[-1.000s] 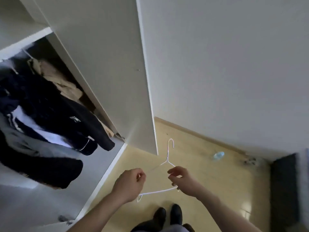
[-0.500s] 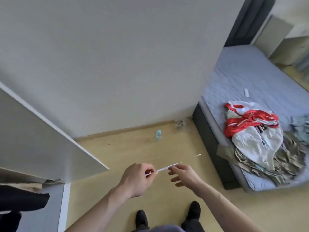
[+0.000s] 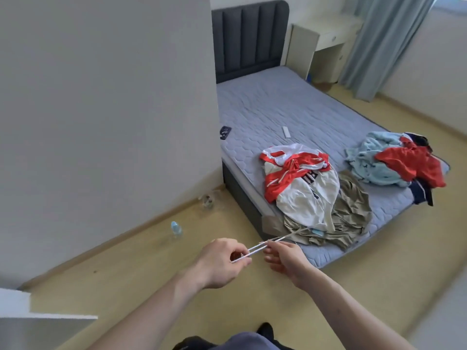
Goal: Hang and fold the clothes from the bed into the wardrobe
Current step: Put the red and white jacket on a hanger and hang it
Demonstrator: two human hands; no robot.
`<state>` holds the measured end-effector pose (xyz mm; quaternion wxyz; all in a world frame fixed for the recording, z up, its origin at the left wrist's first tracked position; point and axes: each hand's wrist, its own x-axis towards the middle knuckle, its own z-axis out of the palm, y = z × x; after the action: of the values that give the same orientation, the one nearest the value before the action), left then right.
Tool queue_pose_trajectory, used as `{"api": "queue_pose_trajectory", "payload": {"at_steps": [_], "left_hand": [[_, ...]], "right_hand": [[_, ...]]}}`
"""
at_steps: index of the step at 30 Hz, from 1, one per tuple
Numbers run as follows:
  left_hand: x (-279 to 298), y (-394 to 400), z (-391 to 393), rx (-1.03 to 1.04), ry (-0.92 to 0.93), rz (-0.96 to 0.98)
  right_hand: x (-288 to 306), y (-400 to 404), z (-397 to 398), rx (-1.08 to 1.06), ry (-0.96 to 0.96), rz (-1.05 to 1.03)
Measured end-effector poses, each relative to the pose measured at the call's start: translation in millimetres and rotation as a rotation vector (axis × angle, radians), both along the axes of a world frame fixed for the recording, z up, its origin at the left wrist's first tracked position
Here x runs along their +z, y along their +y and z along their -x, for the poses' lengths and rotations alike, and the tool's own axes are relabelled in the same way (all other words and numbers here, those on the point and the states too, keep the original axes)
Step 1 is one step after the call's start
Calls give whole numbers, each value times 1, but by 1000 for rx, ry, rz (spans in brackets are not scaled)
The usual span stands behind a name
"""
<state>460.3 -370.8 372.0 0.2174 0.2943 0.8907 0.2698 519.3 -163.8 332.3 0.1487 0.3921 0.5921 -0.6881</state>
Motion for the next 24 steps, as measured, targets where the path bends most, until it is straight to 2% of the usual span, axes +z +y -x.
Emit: {"api": "queue_pose_trajectory", "payload": {"at_steps": [3,10,17,24], "left_hand": [[-3,52,8,-112,-32,53],[-11,127,55,-135,-28,126],[-33,210,142,-170,-48,234],[-88,320,252,-219,-142,338]], "right_hand": [[4,57,3,-86,10,-3],[6,156,9,-199,33,-72],[-9,241,19,-296,12,-174],[-36,318,61,-400,-59,-211]]}}
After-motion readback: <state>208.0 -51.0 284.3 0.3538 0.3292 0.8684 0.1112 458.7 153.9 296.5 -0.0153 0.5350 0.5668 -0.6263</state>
